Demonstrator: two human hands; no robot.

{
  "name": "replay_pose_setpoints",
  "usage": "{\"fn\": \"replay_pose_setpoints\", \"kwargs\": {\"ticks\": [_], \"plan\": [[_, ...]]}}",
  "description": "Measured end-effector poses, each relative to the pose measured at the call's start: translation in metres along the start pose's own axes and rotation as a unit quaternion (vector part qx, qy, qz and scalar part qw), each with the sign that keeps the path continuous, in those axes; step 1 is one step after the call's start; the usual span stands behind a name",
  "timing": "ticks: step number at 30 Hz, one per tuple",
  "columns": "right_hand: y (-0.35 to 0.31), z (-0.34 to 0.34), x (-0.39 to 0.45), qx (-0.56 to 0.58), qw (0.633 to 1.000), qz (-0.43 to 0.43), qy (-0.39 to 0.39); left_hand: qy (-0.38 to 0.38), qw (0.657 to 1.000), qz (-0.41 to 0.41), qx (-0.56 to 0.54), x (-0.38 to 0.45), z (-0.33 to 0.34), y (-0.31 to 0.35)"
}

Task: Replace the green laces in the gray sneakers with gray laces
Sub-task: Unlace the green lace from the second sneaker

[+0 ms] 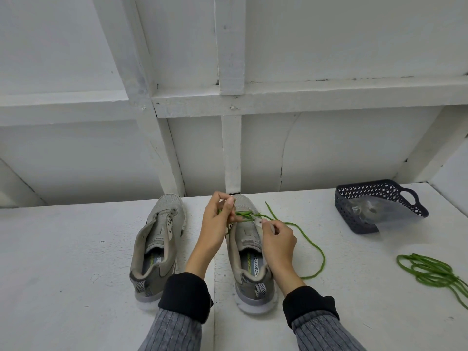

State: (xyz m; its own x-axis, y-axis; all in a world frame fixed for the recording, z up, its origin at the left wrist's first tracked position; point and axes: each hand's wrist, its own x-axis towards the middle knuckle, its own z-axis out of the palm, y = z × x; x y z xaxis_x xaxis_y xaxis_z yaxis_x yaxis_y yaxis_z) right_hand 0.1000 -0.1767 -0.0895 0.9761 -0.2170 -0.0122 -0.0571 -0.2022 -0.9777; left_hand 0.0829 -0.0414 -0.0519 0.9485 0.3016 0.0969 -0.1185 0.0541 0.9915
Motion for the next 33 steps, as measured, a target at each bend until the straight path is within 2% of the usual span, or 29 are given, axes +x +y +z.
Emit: {"fn": "replay_pose_setpoints", "kwargs": {"ticks": [3, 5, 7, 9, 10, 12, 14, 16, 19, 21, 23, 26, 29, 33], "plan": [[0.001, 0.000, 0.001, -0.007, 1.000, -0.006, 0.001, 0.016, 0.980, 0.004, 0.198, 0.006, 0.001, 0.000], [0.001, 0.001, 0.001, -0.010, 1.000, -0.006, 0.004, -0.012, 0.941, -0.004, 0.339, 0.009, 0.005, 0.002], [0.001, 0.000, 0.001, -0.011, 1.000, -0.002, 0.004, -0.033, 0.884, -0.030, 0.465, 0.009, 0.010, 0.003], [0.000, 0.000, 0.000, -0.013, 1.000, -0.002, 0.003, -0.033, 0.855, -0.052, 0.514, 0.011, 0.012, 0.001], [-0.001, 0.000, 0.000, -0.012, 1.000, -0.004, 0.003, -0.031, 0.859, -0.052, 0.508, 0.012, 0.013, 0.000], [-0.002, -0.001, -0.001, -0.010, 1.000, -0.008, 0.005, -0.033, 0.898, -0.026, 0.438, 0.012, 0.012, -0.002], [-0.003, -0.001, -0.002, -0.005, 1.000, -0.006, 0.003, -0.018, 0.956, 0.002, 0.292, 0.009, 0.008, -0.007], [-0.003, -0.001, -0.002, 0.000, 1.000, -0.005, 0.001, 0.014, 0.993, -0.008, 0.119, 0.004, 0.003, -0.012], [-0.002, 0.000, -0.001, 0.001, 1.000, -0.005, 0.006, 0.067, 0.996, -0.032, -0.050, 0.001, -0.005, -0.018], [-0.002, 0.000, -0.001, 0.003, 1.000, -0.003, 0.009, 0.104, 0.989, -0.044, -0.097, 0.001, -0.008, -0.014], [-0.002, 0.000, 0.000, 0.005, 1.000, -0.001, 0.008, 0.145, 0.987, -0.040, -0.055, -0.001, -0.011, -0.010], [-0.001, 0.000, 0.000, 0.008, 1.000, 0.003, 0.007, 0.183, 0.979, 0.013, 0.086, -0.003, -0.018, -0.013], [0.000, 0.000, 0.000, 0.008, 1.000, 0.007, 0.009, 0.138, 0.962, 0.007, 0.235, -0.003, -0.022, -0.021], [0.001, 0.000, 0.001, 0.006, 1.000, 0.011, 0.007, 0.074, 0.909, -0.076, 0.402, -0.004, -0.024, -0.040]]}}
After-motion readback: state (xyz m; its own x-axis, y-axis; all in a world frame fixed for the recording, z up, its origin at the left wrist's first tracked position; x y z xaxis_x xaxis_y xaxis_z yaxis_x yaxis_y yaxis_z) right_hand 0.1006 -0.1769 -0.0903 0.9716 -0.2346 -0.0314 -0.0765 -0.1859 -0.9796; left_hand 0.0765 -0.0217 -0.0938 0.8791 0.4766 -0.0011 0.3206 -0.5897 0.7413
